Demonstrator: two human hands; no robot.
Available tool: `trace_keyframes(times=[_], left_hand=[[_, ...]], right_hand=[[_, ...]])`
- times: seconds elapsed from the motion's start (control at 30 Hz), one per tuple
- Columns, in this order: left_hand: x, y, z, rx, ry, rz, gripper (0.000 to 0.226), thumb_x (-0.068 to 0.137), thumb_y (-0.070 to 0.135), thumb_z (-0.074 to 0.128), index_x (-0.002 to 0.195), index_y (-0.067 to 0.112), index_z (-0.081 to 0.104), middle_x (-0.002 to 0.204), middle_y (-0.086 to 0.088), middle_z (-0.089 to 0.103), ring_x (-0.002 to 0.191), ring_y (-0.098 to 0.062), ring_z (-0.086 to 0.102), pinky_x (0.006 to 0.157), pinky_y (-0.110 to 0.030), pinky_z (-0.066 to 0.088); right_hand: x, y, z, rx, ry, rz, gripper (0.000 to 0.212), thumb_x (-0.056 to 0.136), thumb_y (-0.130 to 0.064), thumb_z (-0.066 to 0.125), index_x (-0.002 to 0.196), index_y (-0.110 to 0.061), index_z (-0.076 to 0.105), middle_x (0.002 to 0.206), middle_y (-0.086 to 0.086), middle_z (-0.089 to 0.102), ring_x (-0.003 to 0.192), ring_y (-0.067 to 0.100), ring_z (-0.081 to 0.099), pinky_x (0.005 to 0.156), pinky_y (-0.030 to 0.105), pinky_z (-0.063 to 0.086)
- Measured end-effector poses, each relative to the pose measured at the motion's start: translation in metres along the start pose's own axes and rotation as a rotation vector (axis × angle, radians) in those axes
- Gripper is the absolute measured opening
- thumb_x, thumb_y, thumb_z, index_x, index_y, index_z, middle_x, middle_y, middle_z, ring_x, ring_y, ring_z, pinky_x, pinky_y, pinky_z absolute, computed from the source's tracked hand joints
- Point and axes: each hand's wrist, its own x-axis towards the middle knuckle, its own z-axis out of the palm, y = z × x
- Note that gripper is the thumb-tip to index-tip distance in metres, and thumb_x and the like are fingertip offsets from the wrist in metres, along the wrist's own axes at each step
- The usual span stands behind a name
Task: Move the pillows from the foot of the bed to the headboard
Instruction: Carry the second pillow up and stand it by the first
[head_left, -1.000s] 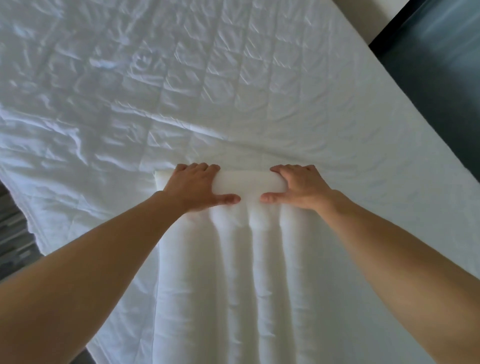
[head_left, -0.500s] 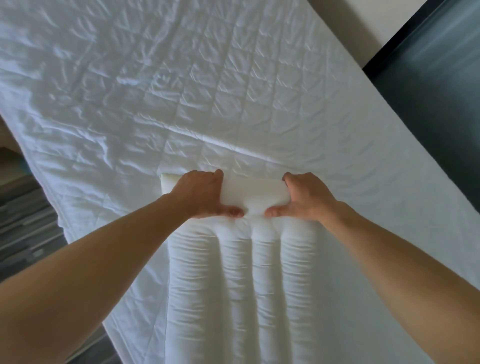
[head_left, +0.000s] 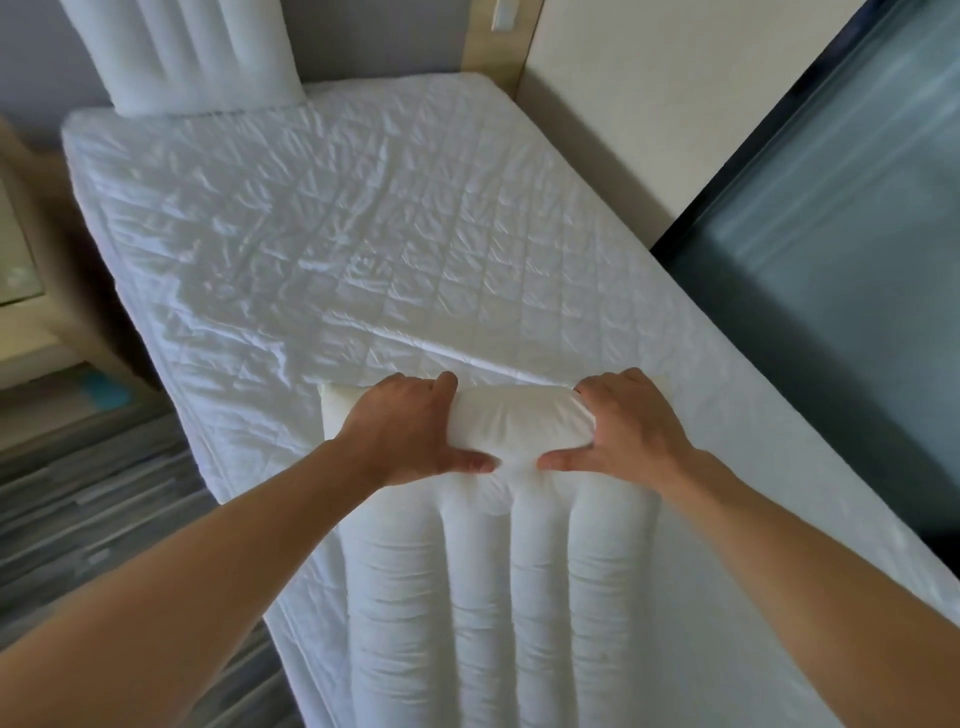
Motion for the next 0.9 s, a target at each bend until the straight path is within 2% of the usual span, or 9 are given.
trace_keyframes(times=[0.13, 0.2, 0.3, 0.4, 0.53, 0.63, 0.77, 0.9], left_hand=[[-0.051, 0.015, -0.067, -0.036, 0.078, 0.037, 0.083, 0.059, 0.097, 0.055, 0.095, 0.025, 0.036, 0.093, 0.002, 0.068, 0.088, -0.026, 0.063, 0.075, -0.038, 0.049], [-0.08, 0.022, -0.099, -0.04, 0.12, 0.056, 0.082, 0.061, 0.097, 0.054, 0.095, 0.024, 0.038, 0.09, 0.002, 0.067, 0.086, -0.026, 0.063, 0.076, -0.04, 0.051], [-0.124, 0.031, -0.147, -0.007, 0.216, 0.081, 0.082, 0.062, 0.097, 0.052, 0.092, 0.022, 0.038, 0.084, 0.002, 0.065, 0.08, -0.027, 0.063, 0.07, -0.039, 0.047], [-0.165, 0.039, -0.194, 0.046, 0.352, 0.123, 0.077, 0.068, 0.093, 0.053, 0.091, 0.021, 0.036, 0.082, 0.003, 0.065, 0.071, -0.026, 0.058, 0.068, -0.035, 0.036], [-0.202, 0.039, -0.256, 0.141, 0.575, 0.224, 0.074, 0.071, 0.09, 0.054, 0.087, 0.02, 0.034, 0.073, 0.002, 0.062, 0.057, -0.021, 0.042, 0.068, -0.035, 0.034], [-0.21, 0.032, -0.299, 0.228, 0.692, 0.314, 0.074, 0.07, 0.087, 0.059, 0.087, 0.019, 0.035, 0.071, -0.001, 0.064, 0.056, -0.023, 0.05, 0.066, -0.035, 0.036], [-0.199, 0.015, -0.345, 0.337, 0.779, 0.386, 0.076, 0.064, 0.082, 0.069, 0.09, 0.014, 0.05, 0.073, -0.006, 0.068, 0.058, -0.028, 0.06, 0.064, -0.035, 0.041], [-0.17, -0.008, -0.387, 0.403, 0.83, 0.386, 0.076, 0.065, 0.082, 0.07, 0.093, 0.014, 0.052, 0.076, -0.005, 0.069, 0.058, -0.027, 0.06, 0.063, -0.032, 0.035]], right_hand=[[-0.032, -0.037, -0.077, -0.05, 0.067, -0.003, 0.086, 0.057, -0.096, 0.058, 0.088, -0.015, 0.057, 0.075, -0.005, 0.057, 0.069, 0.02, 0.053, 0.08, 0.03, 0.031], [-0.049, -0.058, -0.112, -0.047, 0.134, -0.01, 0.087, 0.056, -0.097, 0.056, 0.084, -0.015, 0.056, 0.073, -0.005, 0.055, 0.067, 0.021, 0.051, 0.077, 0.031, 0.032], [-0.075, -0.089, -0.157, -0.06, 0.309, -0.065, 0.093, 0.059, -0.101, 0.048, 0.084, -0.013, 0.059, 0.073, -0.003, 0.058, 0.065, 0.023, 0.053, 0.077, 0.036, 0.04], [-0.096, -0.116, -0.199, -0.084, 0.48, -0.123, 0.092, 0.061, -0.097, 0.055, 0.086, -0.01, 0.062, 0.074, 0.0, 0.059, 0.066, 0.025, 0.054, 0.078, 0.037, 0.04], [-0.114, -0.146, -0.258, -0.185, 0.709, -0.167, 0.093, 0.063, -0.094, 0.059, 0.086, -0.005, 0.066, 0.075, 0.005, 0.062, 0.067, 0.028, 0.059, 0.079, 0.039, 0.041], [-0.114, -0.165, -0.294, -0.24, 0.86, -0.173, 0.091, 0.064, -0.092, 0.062, 0.084, -0.003, 0.067, 0.074, 0.008, 0.064, 0.066, 0.031, 0.062, 0.076, 0.044, 0.046], [-0.091, -0.179, -0.326, -0.287, 0.976, -0.15, 0.087, 0.064, -0.089, 0.067, 0.082, -0.004, 0.065, 0.072, 0.009, 0.065, 0.065, 0.03, 0.062, 0.072, 0.045, 0.046], [-0.041, -0.178, -0.35, -0.278, 1.063, -0.143, 0.085, 0.063, -0.087, 0.071, 0.081, -0.003, 0.064, 0.071, 0.008, 0.063, 0.063, 0.029, 0.059, 0.071, 0.046, 0.046]])
